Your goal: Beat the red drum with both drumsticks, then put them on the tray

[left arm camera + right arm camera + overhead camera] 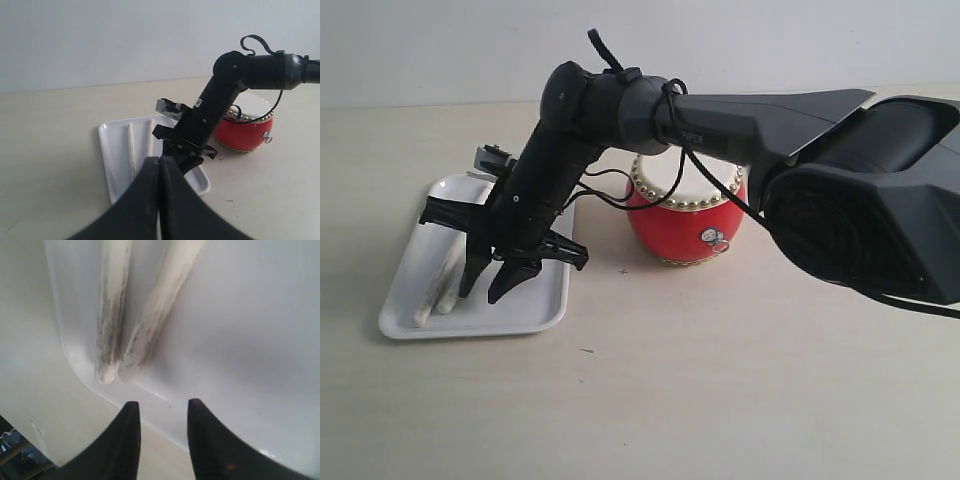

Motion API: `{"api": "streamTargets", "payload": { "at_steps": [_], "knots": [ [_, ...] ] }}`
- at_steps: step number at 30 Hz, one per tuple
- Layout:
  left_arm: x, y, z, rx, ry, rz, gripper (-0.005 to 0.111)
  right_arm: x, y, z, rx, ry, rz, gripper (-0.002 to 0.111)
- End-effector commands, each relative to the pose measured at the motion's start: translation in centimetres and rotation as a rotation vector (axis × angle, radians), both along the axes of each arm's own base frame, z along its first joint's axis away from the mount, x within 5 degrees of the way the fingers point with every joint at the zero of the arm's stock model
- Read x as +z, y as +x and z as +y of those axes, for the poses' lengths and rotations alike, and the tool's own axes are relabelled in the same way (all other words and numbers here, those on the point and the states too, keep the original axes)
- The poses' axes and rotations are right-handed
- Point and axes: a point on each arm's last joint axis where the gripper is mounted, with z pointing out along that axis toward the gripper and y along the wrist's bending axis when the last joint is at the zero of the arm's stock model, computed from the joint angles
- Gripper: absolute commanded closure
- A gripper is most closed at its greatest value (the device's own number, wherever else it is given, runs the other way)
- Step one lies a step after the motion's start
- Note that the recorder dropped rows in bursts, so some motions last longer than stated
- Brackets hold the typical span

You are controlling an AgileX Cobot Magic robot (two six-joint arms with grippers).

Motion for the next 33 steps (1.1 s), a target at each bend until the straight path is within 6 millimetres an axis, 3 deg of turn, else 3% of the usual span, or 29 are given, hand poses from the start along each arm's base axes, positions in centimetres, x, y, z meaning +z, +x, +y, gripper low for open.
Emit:
{"api": "streamTargets", "payload": {
  "at_steps": [1, 4, 9, 15, 19, 26, 33],
  "knots": [
    [0.0, 0.1, 0.0, -0.002, 0.001, -0.01, 0.107, 0.9, 0.4, 0.0, 0.0, 0.022, -0.03, 0.076],
    [-0.2, 0.2, 0.0, -0.002, 0.003, -0.003, 0.107, 3.5, 0.4, 0.0, 0.047, 0.044, -0.141, 0.082],
    [-1.1, 0.6, -0.2, -0.031, -0.001, 0.031, 0.107, 10.2, -1.8, -0.2, 0.21, -0.06, -0.434, 0.108],
    [-1.2, 0.7, -0.2, -0.048, -0.004, 0.033, 0.107, 18.4, -7.7, 0.0, 0.375, -0.034, -0.706, 0.108],
    [-1.1, 0.7, -0.2, -0.046, -0.008, 0.022, 0.107, 21.1, -10.7, -1.7, 0.411, -0.041, -0.811, 0.108],
    [-2.6, 1.7, -1.3, -0.109, -0.107, 0.046, 0.107, 24.4, -15.8, -9.8, 0.347, 0.024, -0.941, 0.108],
    [-2.7, 2.1, -1.6, -0.144, -0.108, 0.002, 0.107, 24.1, -22.9, -21.3, 0.249, 0.096, -1.079, 0.108]
  ]
}}
